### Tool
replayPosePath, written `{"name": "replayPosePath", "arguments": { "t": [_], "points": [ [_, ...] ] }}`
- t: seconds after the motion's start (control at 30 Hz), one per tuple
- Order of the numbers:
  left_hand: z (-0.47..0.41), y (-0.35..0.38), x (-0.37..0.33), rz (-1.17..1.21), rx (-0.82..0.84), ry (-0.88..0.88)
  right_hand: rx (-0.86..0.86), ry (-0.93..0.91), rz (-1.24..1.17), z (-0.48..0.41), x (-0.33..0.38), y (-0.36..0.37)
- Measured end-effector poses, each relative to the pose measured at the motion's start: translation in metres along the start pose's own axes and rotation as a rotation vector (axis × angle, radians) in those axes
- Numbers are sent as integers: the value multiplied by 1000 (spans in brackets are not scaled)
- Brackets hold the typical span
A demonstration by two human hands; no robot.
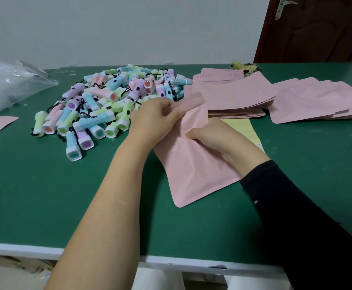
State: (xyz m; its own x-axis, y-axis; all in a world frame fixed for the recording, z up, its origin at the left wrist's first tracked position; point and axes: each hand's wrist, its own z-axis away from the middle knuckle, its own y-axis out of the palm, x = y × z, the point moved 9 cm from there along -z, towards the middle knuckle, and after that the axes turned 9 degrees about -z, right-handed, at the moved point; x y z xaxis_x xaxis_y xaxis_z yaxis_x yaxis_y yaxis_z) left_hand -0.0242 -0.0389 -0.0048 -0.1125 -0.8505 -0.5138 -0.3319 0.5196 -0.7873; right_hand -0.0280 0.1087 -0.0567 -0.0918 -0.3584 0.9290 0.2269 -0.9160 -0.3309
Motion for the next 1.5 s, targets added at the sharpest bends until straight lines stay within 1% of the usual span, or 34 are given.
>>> {"name": "replayPosePath", "arguments": {
  "t": [0.07, 0.2, 0.33, 0.43, 0.53, 0.7, 0.77, 0.87, 0.9, 0.97, 1.03, 1.13, 1.3, 1.4, 1.5],
  "points": [
    [1, 1, -5, 24, -7, 17, 25, -4, 1, 1, 0, 4],
    [1, -1, -12, -35, -48, 41, 45, -15, -9, 2, 2, 11],
    [2, -2, -14, 30, -51, 41, 34, -19, -6, 3, 4, 8],
    [4, -1, -19, 93, -66, 60, 55, -12, 32, 4, 3, 12],
    [2, -1, -20, 87, -94, 61, 65, -9, 76, 5, 2, 16],
    [1, 1, -19, 54, -92, 50, 78, -14, 119, 8, 3, 18],
    [1, 2, -18, 41, -89, 48, 29, -63, 60, 7, 9, 14],
    [2, 4, -20, 35, -56, 80, -128, -178, -215, 5, 22, -6],
    [2, 5, -22, 42, -48, 97, -174, -203, -262, 4, 24, -13],
    [3, 5, -25, 51, -46, 123, -224, -250, -251, 2, 26, -20],
    [2, 6, -24, 33, -48, 113, -277, -292, -180, 3, 28, -26],
    [-1, 6, -14, -50, -38, 82, -361, -324, -138, 3, 29, -37],
    [-4, -1, 8, -70, 0, -15, -417, -349, -173, 3, 28, -48],
    [-4, -8, 28, -53, 9, -88, -469, -327, -274, 1, 22, -61],
    [-4, -13, 37, -11, 13, -126, -479, -312, -347, -1, 18, -62]
  ]
}}
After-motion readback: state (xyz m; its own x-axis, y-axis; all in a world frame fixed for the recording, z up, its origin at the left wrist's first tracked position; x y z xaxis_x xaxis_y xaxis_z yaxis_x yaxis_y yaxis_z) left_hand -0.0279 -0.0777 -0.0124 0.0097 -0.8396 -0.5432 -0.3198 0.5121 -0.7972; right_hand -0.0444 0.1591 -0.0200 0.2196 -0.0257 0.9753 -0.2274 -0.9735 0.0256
